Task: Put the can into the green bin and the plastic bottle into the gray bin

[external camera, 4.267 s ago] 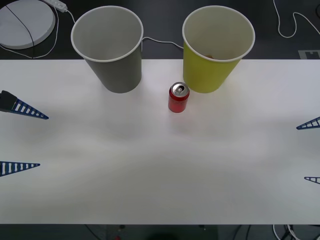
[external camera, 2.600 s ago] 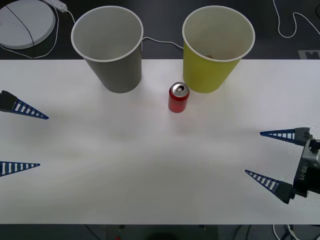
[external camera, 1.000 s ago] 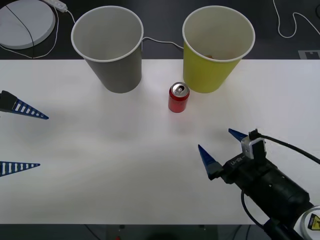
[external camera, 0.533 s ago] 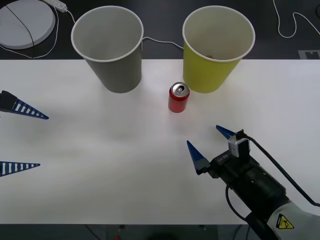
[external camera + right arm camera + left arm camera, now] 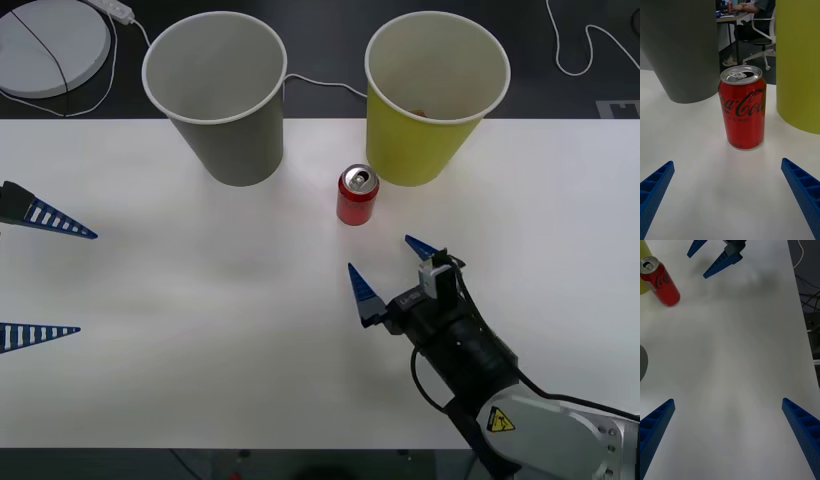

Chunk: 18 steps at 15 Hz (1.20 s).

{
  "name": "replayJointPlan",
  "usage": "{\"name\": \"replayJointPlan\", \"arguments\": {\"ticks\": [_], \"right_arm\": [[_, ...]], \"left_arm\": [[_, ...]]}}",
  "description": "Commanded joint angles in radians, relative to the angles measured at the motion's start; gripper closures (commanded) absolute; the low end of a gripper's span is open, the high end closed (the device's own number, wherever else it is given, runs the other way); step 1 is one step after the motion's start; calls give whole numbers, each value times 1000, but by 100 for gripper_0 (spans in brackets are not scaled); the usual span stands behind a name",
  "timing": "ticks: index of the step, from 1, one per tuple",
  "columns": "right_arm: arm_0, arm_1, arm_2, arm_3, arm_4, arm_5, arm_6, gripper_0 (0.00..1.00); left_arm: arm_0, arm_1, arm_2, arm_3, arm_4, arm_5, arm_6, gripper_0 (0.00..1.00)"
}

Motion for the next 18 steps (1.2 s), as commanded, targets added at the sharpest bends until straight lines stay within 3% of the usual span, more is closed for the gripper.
{"name": "replayJointPlan", "arguments": {"ticks": [1, 7, 18], "right_arm": [[-35, 55, 0, 76, -1, 4, -11, 0], [-109, 151, -2, 209, -2, 9, -23, 0], [-223, 268, -9, 392, -36, 9, -22, 0]], "left_arm": [[0, 0, 0, 0, 0, 0, 0, 0], [0, 0, 0, 0, 0, 0, 0, 0], [0, 0, 0, 0, 0, 0, 0, 0]]}}
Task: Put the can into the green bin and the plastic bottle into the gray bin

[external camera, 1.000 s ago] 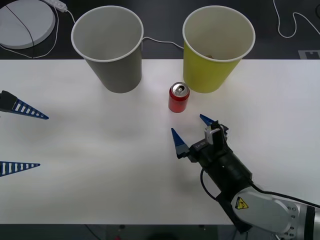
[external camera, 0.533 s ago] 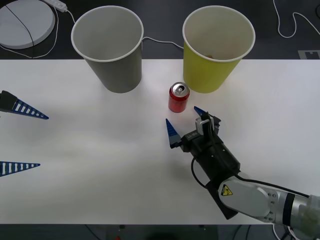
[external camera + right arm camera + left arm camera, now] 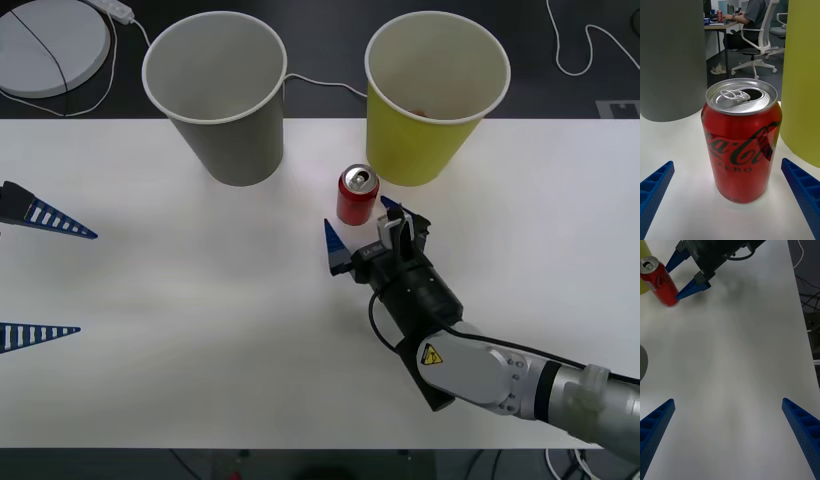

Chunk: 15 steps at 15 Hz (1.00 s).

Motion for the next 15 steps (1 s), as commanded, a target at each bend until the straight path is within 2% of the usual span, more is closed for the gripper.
{"name": "replayJointPlan", "arguments": {"ticks": [1, 6, 11, 15], "right_arm": [[-26, 24, -1, 35, -23, 0, 9, 0], [-54, 36, -1, 41, -58, -14, 27, 0], [-106, 84, -1, 138, -64, -19, 24, 0], [-110, 92, -1, 144, -81, -20, 35, 0]], "left_arm": [[0, 0, 0, 0, 0, 0, 0, 0], [0, 0, 0, 0, 0, 0, 0, 0], [0, 0, 0, 0, 0, 0, 0, 0], [0, 0, 0, 0, 0, 0, 0, 0]]}}
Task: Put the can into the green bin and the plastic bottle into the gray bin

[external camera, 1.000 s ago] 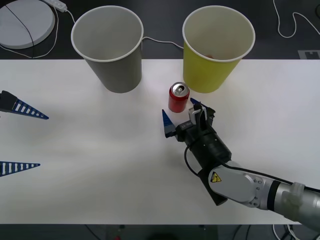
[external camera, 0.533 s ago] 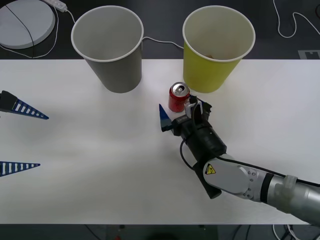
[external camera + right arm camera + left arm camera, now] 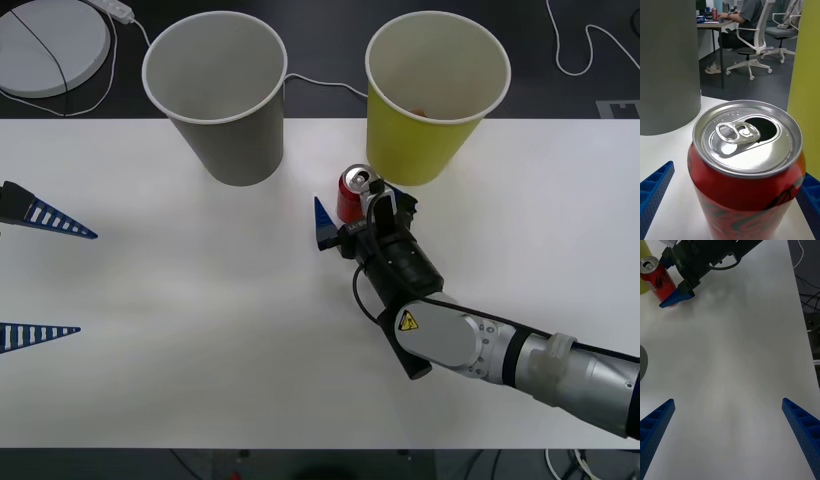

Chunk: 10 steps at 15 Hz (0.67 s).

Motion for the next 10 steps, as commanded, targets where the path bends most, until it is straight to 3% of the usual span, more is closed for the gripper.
{"name": "replayJointPlan", "arguments": {"ticks": [1, 2, 3, 10], "right_arm": [[1, 0, 0, 0, 6, 0, 7, 14], [1, 0, 0, 0, 7, 0, 8, 66], [1, 0, 0, 0, 9, 0, 10, 100], [2, -14, 0, -18, 10, 0, 11, 100]], "left_arm": [[0, 0, 0, 0, 0, 0, 0, 0], [0, 0, 0, 0, 0, 0, 0, 0], [0, 0, 0, 0, 0, 0, 0, 0], [0, 0, 0, 0, 0, 0, 0, 0]]}}
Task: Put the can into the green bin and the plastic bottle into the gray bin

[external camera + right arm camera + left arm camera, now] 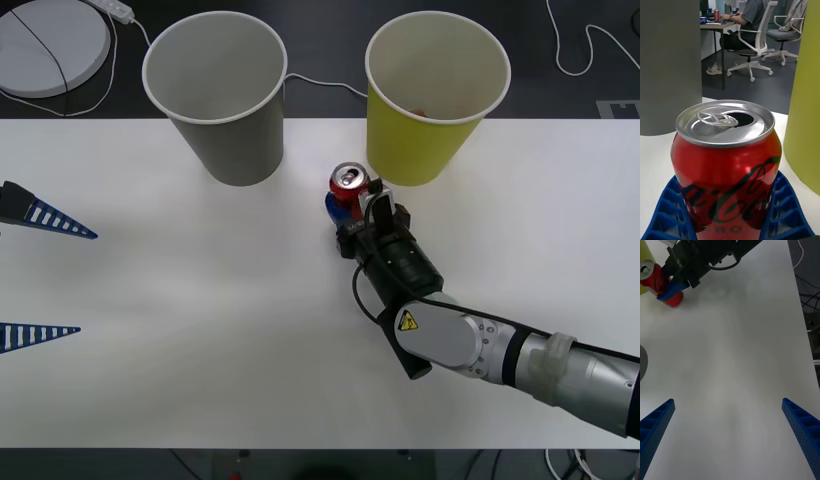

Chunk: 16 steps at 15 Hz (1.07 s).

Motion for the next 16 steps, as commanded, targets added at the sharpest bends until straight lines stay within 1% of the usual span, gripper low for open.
{"name": "replayJointPlan", "arguments": {"ticks": [1, 3, 5, 6, 8, 9, 10, 13, 15, 16], "right_arm": [[7, -26, 0, -34, -1, -11, 0, 100], [26, -75, 0, -111, -25, -38, 10, 100], [46, -126, -3, -184, -32, -71, 25, 100], [62, -166, -11, -234, -33, -108, 36, 100], [93, -223, -44, -313, -33, -186, 56, 100], [118, -250, -78, -355, -32, -250, 69, 100], [145, -279, -126, -398, -35, -327, 114, 100], [242, -358, -294, -508, -62, -575, 227, 100], [300, -394, -400, -557, -56, -727, 263, 100], [337, -416, -475, -588, -45, -839, 264, 100]], "left_arm": [[0, 0, 0, 0, 0, 0, 0, 0], [0, 0, 0, 0, 0, 0, 0, 0], [0, 0, 0, 0, 0, 0, 0, 0], [0, 0, 0, 0, 0, 0, 0, 0], [0, 0, 0, 0, 0, 0, 0, 0], [0, 0, 0, 0, 0, 0, 0, 0], [0, 0, 0, 0, 0, 0, 0, 0], [0, 0, 0, 0, 0, 0, 0, 0], [0, 0, 0, 0, 0, 0, 0, 0], [0, 0, 0, 0, 0, 0, 0, 0]]}}
